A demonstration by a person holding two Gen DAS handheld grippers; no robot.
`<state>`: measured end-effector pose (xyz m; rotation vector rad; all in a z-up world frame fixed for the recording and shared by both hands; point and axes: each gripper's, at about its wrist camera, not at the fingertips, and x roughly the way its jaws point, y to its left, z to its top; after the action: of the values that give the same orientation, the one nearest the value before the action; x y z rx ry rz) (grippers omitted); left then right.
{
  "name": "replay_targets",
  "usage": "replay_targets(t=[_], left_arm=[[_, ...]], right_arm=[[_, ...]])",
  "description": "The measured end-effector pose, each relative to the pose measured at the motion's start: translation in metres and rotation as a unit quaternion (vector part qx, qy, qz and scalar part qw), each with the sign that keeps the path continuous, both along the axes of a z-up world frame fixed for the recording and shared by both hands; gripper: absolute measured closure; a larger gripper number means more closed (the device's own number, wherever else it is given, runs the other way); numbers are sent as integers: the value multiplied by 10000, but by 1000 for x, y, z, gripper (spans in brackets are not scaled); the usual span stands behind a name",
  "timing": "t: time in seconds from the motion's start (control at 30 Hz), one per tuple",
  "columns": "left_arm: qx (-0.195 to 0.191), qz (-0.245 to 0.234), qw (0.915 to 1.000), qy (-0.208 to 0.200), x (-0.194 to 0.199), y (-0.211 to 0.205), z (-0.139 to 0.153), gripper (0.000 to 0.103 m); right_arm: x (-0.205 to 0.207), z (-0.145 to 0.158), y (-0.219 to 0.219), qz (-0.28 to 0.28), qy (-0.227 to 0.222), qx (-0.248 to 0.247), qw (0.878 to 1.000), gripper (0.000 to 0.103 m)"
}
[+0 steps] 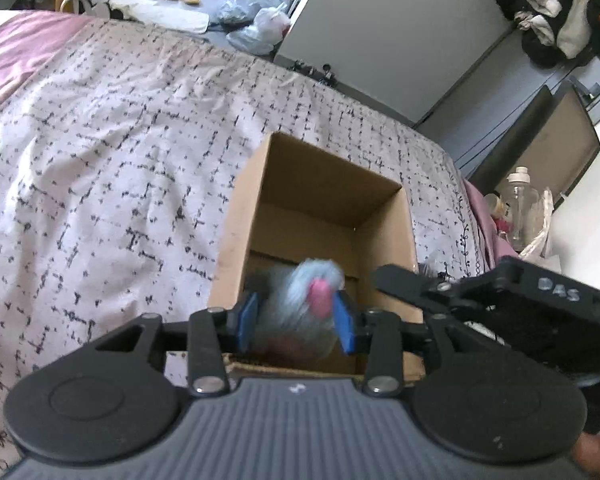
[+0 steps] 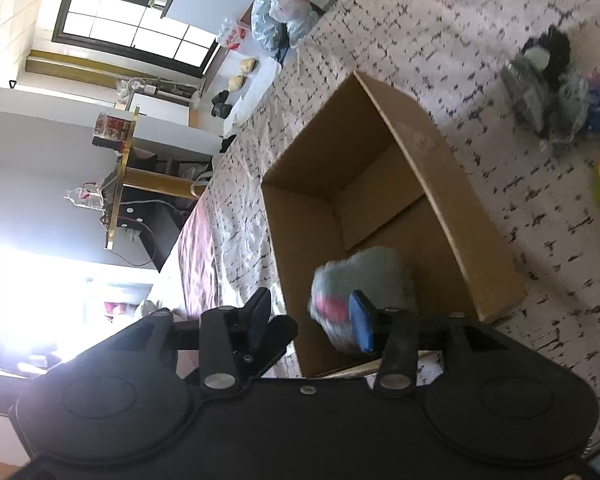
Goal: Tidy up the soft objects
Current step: 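Open the left tool to drop the plush ball into the box, then grasp the hamburger plush with the left tool while the right tool grasps the white bag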
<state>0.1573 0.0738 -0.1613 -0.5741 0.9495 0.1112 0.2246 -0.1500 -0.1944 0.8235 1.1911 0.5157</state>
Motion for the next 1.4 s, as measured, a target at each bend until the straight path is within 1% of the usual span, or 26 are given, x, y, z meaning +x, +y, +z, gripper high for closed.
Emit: replay_targets(t=[0.1,0.17,0.23,0.27,0.33,0.37,0.4,0.43,0.5,0.53,0.57,0.63,0.73,0.8,0.9,1.03,1.07,1.13,1.23,1.4], left_arm=[[69,9,9999,93,3,-5,2,58],[161,17,9998,64,3,-10,8,54],[264,-2,9996,-23,4,-15,14,49],[318,-14,9995,-44,5,-17,17,48],[414,-5,9991,-81,5,-24,23,42],[434,-9,9990,-106,5,-27,25,40],[456,-29,9989,-131,5,-31,26,36],[494,-68,9986,-165,4,-36,28,32],[572,-168,9979,-237,4,-45,30,26],[613,-227,9975,-268,3,-50,31,24],[647,-281,9972,-268,3,-55,31,24],[688,-365,9967,-246,1,-64,31,24],[681,-381,9967,-205,-1,-75,32,23],[684,-335,9968,-236,-3,-81,32,23],[712,-406,9961,-322,-5,-90,36,23],[1224,-631,9893,-471,-5,-113,45,23],[1249,-685,9886,-481,-4,-117,45,23],[1155,-805,9890,-453,-1,-124,45,23],[1270,-980,9865,-342,1,-141,43,23],[1251,-1309,9830,-317,8,-164,39,23]], right_arm=[[-2,8,-12,-124,-119,-137,9998,57],[-5,15,-21,-189,-270,-280,9991,50],[-9,22,-32,-276,-419,-402,9979,40],[-11,25,-38,-307,-493,-465,9972,38],[-15,30,-49,-362,-644,-658,9951,29],[-17,33,-55,-381,-713,-783,9936,26],[-18,34,-59,-393,-766,-868,9925,23],[-20,34,-64,-421,-807,-961,9912,22],[-22,35,-74,-471,-841,-1115,9891,21],[-24,35,-79,-482,-854,-1156,9884,19],[-26,35,-83,-492,-871,-1193,9878,17],[-29,37,-92,-496,-945,-1327,9854,9],[-35,40,-103,-446,-1120,-1553,9805,3],[-38,41,-112,-419,-1175,-1620,9789,0],[-43,44,-125,-370,-1303,-1797,9744,0],[-48,45,-139,-273,-1450,-2018,9683,0],[-48,45,-142,-247,-1465,-2045,9675,0],[-49,44,-149,-210,-1503,-2136,9651,0],[-49,44,-159,-210,-1595,-2257,9608,0],[-46,42,-177,-237,-1768,-2475,9523,0]])
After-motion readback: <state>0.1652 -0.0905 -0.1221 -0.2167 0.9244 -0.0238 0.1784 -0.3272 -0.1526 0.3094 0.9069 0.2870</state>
